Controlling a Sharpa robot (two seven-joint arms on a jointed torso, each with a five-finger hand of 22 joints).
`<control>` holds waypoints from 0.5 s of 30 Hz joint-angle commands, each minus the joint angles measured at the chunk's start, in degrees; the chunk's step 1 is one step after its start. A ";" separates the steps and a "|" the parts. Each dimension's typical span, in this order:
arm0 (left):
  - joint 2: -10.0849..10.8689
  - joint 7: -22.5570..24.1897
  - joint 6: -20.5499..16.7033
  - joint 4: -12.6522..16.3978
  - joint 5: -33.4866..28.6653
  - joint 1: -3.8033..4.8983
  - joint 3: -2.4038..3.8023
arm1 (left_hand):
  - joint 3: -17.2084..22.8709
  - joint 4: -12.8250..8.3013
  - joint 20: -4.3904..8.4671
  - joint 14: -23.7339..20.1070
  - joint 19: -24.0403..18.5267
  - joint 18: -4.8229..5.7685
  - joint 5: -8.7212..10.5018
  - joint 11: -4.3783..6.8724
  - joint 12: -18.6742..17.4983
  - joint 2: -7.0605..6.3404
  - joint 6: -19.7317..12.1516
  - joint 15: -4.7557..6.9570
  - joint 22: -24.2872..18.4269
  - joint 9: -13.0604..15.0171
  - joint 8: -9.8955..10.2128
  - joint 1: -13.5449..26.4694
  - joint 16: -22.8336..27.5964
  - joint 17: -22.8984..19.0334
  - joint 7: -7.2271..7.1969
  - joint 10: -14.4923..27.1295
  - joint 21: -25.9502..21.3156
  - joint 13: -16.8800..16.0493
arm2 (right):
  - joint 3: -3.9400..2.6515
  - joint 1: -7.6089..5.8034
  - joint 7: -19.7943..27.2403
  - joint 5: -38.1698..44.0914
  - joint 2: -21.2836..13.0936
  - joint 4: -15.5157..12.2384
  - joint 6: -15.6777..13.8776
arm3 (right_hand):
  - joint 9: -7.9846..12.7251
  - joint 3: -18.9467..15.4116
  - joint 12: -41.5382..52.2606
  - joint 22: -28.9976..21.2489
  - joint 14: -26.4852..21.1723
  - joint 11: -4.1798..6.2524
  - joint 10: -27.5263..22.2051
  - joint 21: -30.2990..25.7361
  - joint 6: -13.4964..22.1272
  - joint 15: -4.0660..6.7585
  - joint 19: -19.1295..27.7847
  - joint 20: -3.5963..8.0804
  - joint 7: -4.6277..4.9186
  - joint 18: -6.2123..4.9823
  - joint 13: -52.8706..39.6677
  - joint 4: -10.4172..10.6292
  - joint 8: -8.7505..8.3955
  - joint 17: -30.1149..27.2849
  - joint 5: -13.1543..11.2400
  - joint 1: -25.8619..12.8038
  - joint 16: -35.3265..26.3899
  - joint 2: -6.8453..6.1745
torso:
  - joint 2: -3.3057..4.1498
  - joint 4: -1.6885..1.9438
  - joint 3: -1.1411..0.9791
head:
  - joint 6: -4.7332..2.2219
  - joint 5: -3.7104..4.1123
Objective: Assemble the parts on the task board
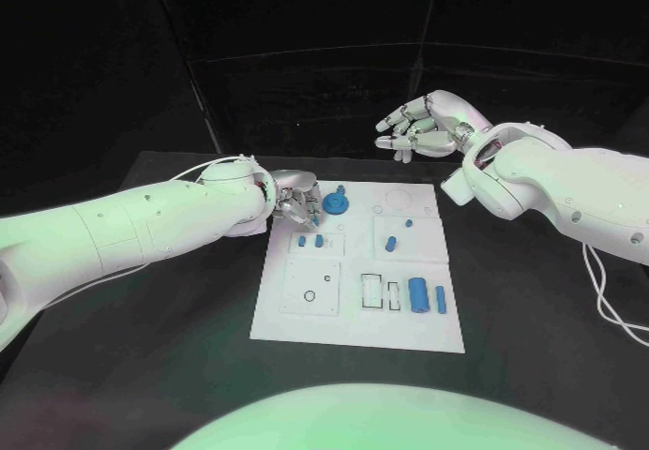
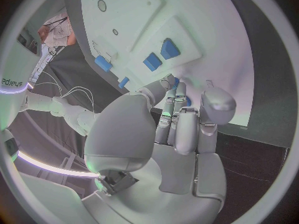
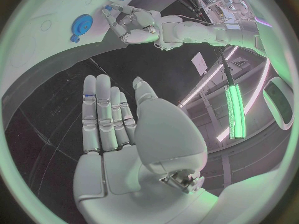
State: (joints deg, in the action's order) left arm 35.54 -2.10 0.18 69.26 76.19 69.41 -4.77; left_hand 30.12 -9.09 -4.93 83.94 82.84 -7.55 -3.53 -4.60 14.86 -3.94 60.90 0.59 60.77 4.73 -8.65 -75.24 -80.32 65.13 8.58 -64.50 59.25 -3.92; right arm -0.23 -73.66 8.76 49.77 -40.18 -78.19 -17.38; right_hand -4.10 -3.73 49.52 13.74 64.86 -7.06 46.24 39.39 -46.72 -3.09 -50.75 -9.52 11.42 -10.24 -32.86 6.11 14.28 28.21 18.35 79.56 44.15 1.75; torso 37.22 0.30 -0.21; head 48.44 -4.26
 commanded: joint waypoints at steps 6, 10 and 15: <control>-0.31 -0.24 1.10 -0.17 0.07 -0.04 -0.15 | 0.10 0.25 -0.16 1.07 -0.39 0.81 0.21 0.02 -0.73 -0.60 0.29 -0.14 -0.09 -0.03 0.45 0.67 0.12 0.01 0.14 -0.40 -0.37 -0.06 | -0.05 -0.12 1.89 -2.59 0.09 0.21 0.14 | 0.18 0.35 -12.94 -6.62 -9.07 -2.88 -2.72 -12.62 0.06 -3.92 7.70 -3.71 2.07 0.42 13.82 1.22 0.71 -8.15 0.12 1.10 -18.84 -0.43 | 0.01 0.00 0.00 | 0.01 -0.03; -0.43 -0.57 1.27 -0.37 0.07 -0.03 -0.17 | -0.03 0.44 -0.39 0.84 -0.72 0.80 0.20 -0.66 -1.96 -1.19 -1.72 -0.62 -0.51 -0.57 1.87 1.10 0.34 -0.47 0.97 0.83 -0.97 0.08 | -0.05 -0.12 2.25 -3.19 0.06 0.31 0.41 | 0.28 0.39 -17.62 -9.33 -7.49 -3.26 -0.08 -17.60 -0.35 -4.57 7.09 -5.45 2.39 -0.28 22.07 0.56 -0.39 -12.99 -0.05 1.09 -27.38 -0.36 | 0.02 0.00 -0.01 | 0.06 -0.02; -0.49 -0.70 1.49 -0.50 0.07 -0.03 -0.18 | -0.15 0.57 -0.65 0.59 -1.01 0.70 0.22 -0.93 -2.52 -1.61 -3.53 -0.87 -0.97 -0.92 3.05 1.32 0.60 -1.10 1.08 1.47 -1.57 0.04 | -0.05 -0.12 2.59 -3.71 0.02 0.44 0.68 | 0.27 0.55 -18.89 -9.93 -6.30 -3.22 0.89 -19.53 -0.76 -4.82 6.09 -5.50 2.27 -0.32 25.36 -0.03 -0.95 -15.11 -0.04 1.00 -30.88 -0.02 | -0.02 0.02 -0.01 | 0.16 0.05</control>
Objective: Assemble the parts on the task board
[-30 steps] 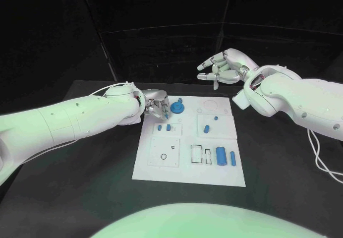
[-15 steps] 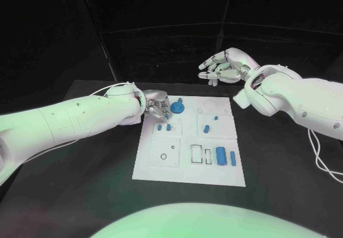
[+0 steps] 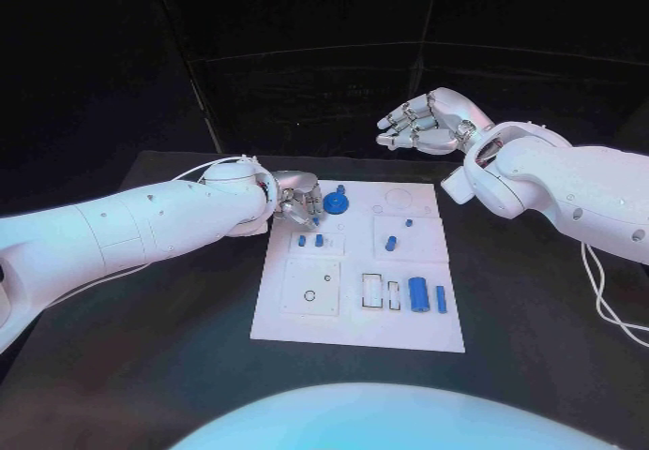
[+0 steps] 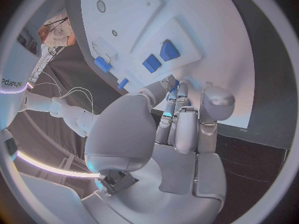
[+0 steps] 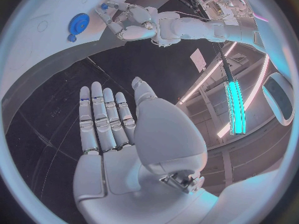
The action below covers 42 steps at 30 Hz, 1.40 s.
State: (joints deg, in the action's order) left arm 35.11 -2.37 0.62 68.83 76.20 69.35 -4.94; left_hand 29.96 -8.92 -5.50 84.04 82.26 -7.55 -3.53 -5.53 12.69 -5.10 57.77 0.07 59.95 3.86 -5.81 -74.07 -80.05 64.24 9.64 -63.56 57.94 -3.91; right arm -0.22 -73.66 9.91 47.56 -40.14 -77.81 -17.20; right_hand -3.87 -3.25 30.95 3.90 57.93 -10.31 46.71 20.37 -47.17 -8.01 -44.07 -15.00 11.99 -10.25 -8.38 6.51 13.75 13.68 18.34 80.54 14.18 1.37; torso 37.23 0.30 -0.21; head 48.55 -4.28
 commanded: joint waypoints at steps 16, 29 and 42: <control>0.27 -0.19 0.64 0.10 0.05 0.04 -0.02 | -0.96 0.76 -0.40 -0.23 -1.17 0.28 0.19 -0.13 -1.37 -1.78 -2.98 -0.52 -1.70 -0.11 1.71 0.90 1.19 -2.17 -0.18 2.41 -2.15 0.01 | -0.05 -0.12 1.57 -1.97 -0.19 0.22 0.12 | 0.06 0.16 -1.20 -0.14 1.79 -0.17 0.96 -2.32 -0.42 -0.09 -1.30 -0.11 1.91 -0.29 3.52 -1.13 -1.08 -2.26 -0.06 -0.18 -3.65 0.43 | 0.00 0.03 0.02 | 0.04 0.12; 2.99 -0.26 -2.68 0.32 -0.42 0.32 0.06 | -4.20 1.06 -1.00 -2.29 -4.07 -1.49 0.20 -1.30 -3.95 -2.10 -5.55 -1.28 -10.89 -0.02 1.84 0.09 4.95 -9.47 0.28 11.26 -12.71 0.29 | -0.04 -0.12 -1.76 2.53 -2.59 1.14 -2.23 | 0.08 4.13 -4.09 1.10 11.08 2.22 6.95 -0.64 -4.73 2.78 -8.55 2.81 0.10 -0.41 5.04 -4.45 -1.77 -2.92 -0.94 2.33 -3.45 -0.14 | 0.00 0.04 0.08 | 0.09 0.56; 10.13 8.37 -8.19 2.58 -20.28 2.20 0.15 | -6.58 2.82 -1.08 -4.19 -5.64 -2.95 0.15 -1.19 1.14 0.14 -2.14 -1.21 -19.73 0.36 -0.55 -0.61 9.71 -16.86 0.88 7.84 -22.77 -0.64 | 0.03 -0.02 -7.69 20.27 -6.22 1.41 2.63 | 0.10 13.57 -14.94 7.72 28.49 5.34 19.04 11.53 -11.83 7.66 -18.61 8.88 -2.54 -0.20 4.79 -8.72 -5.66 1.08 -0.38 0.62 3.46 -4.78 | -0.08 0.02 -0.05 | -0.80 2.28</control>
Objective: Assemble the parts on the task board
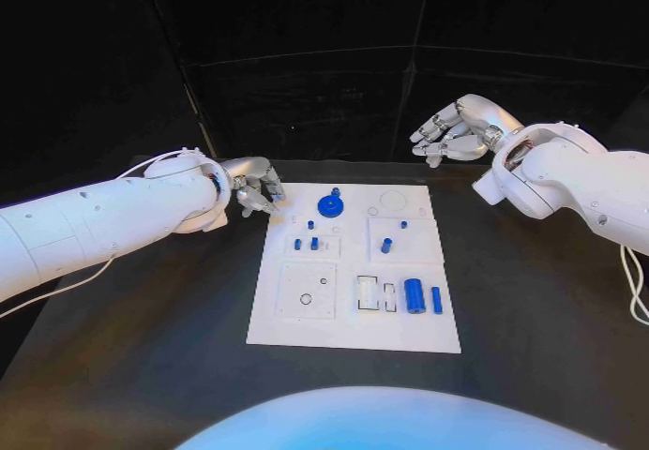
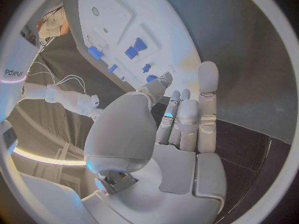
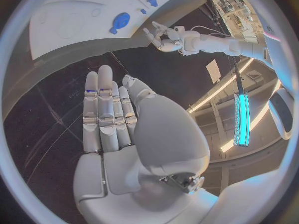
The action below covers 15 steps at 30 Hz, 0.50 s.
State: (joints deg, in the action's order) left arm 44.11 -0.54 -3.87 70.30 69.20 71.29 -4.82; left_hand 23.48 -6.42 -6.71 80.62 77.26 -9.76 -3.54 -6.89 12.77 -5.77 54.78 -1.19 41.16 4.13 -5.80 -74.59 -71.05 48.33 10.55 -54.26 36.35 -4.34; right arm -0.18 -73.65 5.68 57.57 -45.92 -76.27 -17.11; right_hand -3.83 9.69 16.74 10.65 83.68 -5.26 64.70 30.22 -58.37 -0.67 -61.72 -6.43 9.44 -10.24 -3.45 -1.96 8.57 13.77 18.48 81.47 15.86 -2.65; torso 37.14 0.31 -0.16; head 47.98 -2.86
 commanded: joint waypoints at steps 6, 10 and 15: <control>4.68 17.31 -6.69 5.00 -35.67 0.42 -0.06 | 0.89 0.46 0.56 -4.53 -2.64 -0.74 0.05 1.00 4.38 1.91 2.19 0.53 -1.94 0.11 -1.75 -0.31 4.75 -7.60 -0.53 -5.28 -3.04 -1.00 | 0.03 0.35 -6.77 19.89 -1.45 -1.56 4.52 | -0.02 1.60 -2.83 3.48 2.50 0.96 3.22 5.61 -2.28 1.18 -1.11 0.85 -0.47 -0.05 -0.35 -0.62 -1.49 4.96 -1.14 -2.60 8.96 -2.44 | 0.08 -0.14 -0.02 | -0.89 2.59; 6.37 22.18 -8.27 7.89 -46.90 0.32 -0.13 | 1.10 0.52 0.50 -8.19 -4.21 -0.66 0.00 0.90 5.20 2.12 2.21 0.40 -2.71 -0.04 -2.13 -0.21 8.67 -14.06 -0.39 -4.93 -4.47 -1.01 | 0.12 0.95 -8.82 26.10 -1.52 -2.81 5.27 | -0.05 2.40 -3.85 4.86 2.43 1.08 3.98 7.72 -2.92 1.26 -1.10 1.05 -0.81 -0.10 -0.44 -0.94 -2.08 7.17 -1.23 -3.02 12.72 -2.88 | 0.01 0.08 0.07 | -1.21 3.45; 7.25 24.72 -7.83 10.19 -54.87 0.14 -0.18 | 0.84 1.27 0.33 -8.70 -4.43 -0.61 0.01 0.77 5.74 2.47 2.30 0.20 -3.01 -0.08 -2.39 0.69 8.98 -14.75 -0.18 -4.90 -4.90 -1.04 | 0.18 2.28 -10.61 32.93 -1.21 -4.23 5.64 | -0.02 3.77 -5.14 7.24 2.42 1.17 4.55 11.42 -3.05 1.64 -1.40 1.40 -0.89 -0.11 -0.53 -1.44 -3.18 10.73 -1.10 -3.35 19.17 -3.42 | 0.02 0.06 0.03 | -1.65 3.71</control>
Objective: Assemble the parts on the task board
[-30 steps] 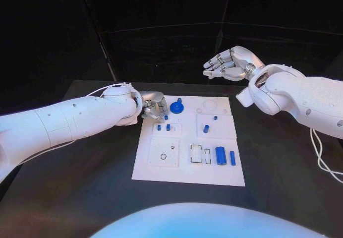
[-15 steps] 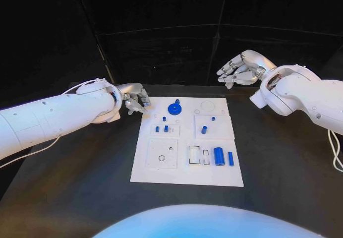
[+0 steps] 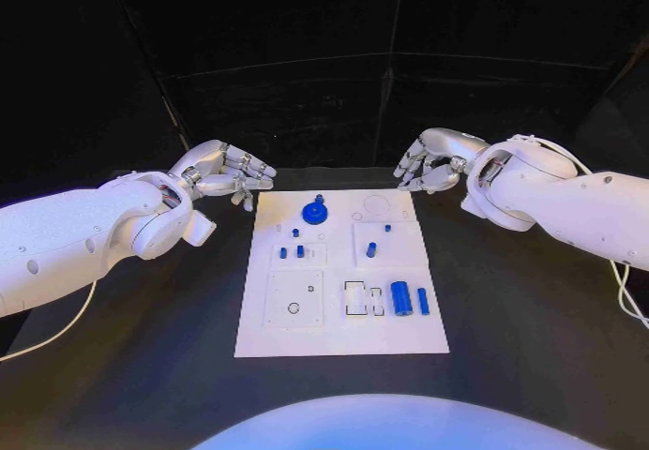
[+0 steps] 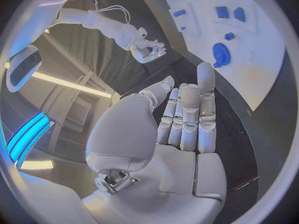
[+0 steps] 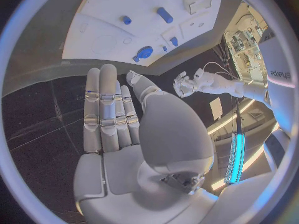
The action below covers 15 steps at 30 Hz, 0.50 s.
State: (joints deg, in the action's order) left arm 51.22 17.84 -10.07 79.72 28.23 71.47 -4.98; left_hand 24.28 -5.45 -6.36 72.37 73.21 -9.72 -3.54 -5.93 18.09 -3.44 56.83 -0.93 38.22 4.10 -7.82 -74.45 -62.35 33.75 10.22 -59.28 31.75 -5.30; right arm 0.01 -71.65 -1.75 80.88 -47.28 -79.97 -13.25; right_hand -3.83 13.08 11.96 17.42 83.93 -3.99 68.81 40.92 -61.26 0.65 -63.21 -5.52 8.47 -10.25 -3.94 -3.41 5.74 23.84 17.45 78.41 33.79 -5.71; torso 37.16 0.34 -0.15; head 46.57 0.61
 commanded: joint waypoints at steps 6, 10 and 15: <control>0.44 8.02 0.21 2.71 -21.27 -0.29 -0.10 | -0.09 0.38 -0.07 -1.01 -0.61 -0.65 0.01 -0.13 0.77 0.18 0.37 -0.08 -0.24 -0.04 -0.57 0.62 0.62 -0.84 0.06 0.00 -0.57 -0.14 | 0.02 1.79 -3.90 13.94 0.95 -1.34 1.76 | 0.04 1.07 -2.00 2.08 2.22 -0.70 -1.27 3.18 0.94 -0.09 0.05 0.36 0.71 -0.08 0.13 -0.11 -1.50 4.11 -0.19 -0.82 6.59 -1.09 | 0.03 -0.09 0.02 | -1.07 1.04; 0.33 8.25 1.07 3.13 -25.17 -0.40 -0.12 | -0.16 0.42 -0.09 -1.26 -0.73 -0.66 0.02 -0.10 0.97 0.22 0.44 -0.07 -0.32 -0.04 -0.68 0.66 0.70 -1.03 0.01 -0.05 -0.71 -0.16 | 0.02 2.37 -3.79 14.80 1.69 -1.23 1.92 | 0.01 1.03 -2.64 2.81 2.26 -1.09 -2.64 4.29 1.38 -0.41 0.12 0.11 0.96 -0.08 0.13 -0.05 -1.81 8.75 -0.43 -1.33 11.58 -1.58 | 0.07 -0.03 -0.02 | -1.72 1.26; 0.20 8.44 1.44 3.09 -28.20 -0.45 -0.14 | -0.30 0.47 -0.11 -1.51 -0.85 -0.67 0.03 -0.06 1.17 0.20 0.52 -0.07 -0.41 -0.03 -0.81 0.75 0.77 -1.23 -0.03 -0.10 -0.85 -0.19 | 0.04 3.02 -3.60 15.17 2.45 -0.88 2.85 | -0.09 1.17 -2.71 3.72 1.87 -1.22 -3.41 5.64 1.65 -0.56 0.31 -0.06 0.94 -0.16 0.03 -0.13 -1.75 12.65 -0.52 -1.47 16.10 -1.66 | 0.13 0.11 0.03 | -1.83 1.58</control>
State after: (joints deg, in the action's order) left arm 51.47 24.27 -9.81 82.72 5.23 70.98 -5.14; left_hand 24.11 -5.28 -6.36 71.14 72.82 -9.69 -3.54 -5.93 19.08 -3.23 56.82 -0.92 37.88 4.11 -8.28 -74.24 -61.86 32.56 10.23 -59.28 31.29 -5.41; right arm 0.06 -68.66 -4.98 93.63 -44.93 -80.95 -11.63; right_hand -3.84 13.84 9.47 21.09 84.07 -5.21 65.70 46.37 -59.74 0.51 -63.20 -5.53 9.43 -10.25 -3.83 -3.58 3.98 36.15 17.19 77.13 49.52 -6.99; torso 37.24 0.32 -0.15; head 44.76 2.04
